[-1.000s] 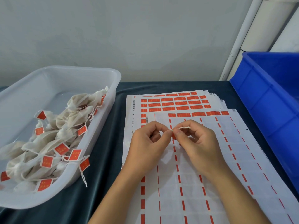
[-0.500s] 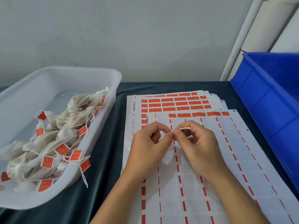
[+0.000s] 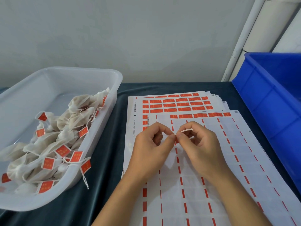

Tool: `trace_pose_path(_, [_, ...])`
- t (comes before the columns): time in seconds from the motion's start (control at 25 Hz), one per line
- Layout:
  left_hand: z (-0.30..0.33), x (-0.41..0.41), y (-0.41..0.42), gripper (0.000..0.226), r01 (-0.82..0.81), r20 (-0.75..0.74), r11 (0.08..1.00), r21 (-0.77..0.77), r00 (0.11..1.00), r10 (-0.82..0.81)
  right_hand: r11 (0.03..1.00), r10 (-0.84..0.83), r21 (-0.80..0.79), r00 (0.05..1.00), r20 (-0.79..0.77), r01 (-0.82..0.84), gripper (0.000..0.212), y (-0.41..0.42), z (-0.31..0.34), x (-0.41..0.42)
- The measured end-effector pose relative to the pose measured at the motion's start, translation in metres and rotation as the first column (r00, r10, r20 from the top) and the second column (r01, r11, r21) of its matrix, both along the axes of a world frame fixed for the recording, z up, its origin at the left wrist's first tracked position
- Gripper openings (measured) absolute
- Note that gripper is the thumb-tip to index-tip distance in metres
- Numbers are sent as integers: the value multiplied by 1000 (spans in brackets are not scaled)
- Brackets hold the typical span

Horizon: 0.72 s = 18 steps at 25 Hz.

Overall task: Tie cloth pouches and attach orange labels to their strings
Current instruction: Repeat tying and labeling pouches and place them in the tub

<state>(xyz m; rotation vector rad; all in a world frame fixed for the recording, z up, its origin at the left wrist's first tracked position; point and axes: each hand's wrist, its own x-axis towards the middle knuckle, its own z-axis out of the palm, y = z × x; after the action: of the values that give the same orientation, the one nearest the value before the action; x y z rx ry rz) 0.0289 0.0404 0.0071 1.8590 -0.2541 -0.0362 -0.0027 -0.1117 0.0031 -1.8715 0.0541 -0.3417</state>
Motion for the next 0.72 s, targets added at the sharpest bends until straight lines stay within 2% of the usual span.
trace_pose_path(0.36, [3, 2, 4, 14, 4, 2, 999, 38, 1000, -4, 1000, 19, -5, 1000, 25, -19, 13, 2, -2, 1])
trace_pose_path(0.56, [10, 2, 12, 9, -68, 197, 943, 327, 980, 3, 995, -80, -53, 997, 24, 81, 10, 0, -4, 3])
trace_pose_path(0.64, [12, 5, 20, 11, -101, 214, 899, 426, 977, 8, 992, -111, -55, 993, 26, 112, 6, -2, -4, 3])
trace_pose_path(0.72, [16, 6, 29, 8, -89, 160, 855, 510, 987, 7, 994, -100, -43, 995, 5, 100, 4, 0, -5, 3])
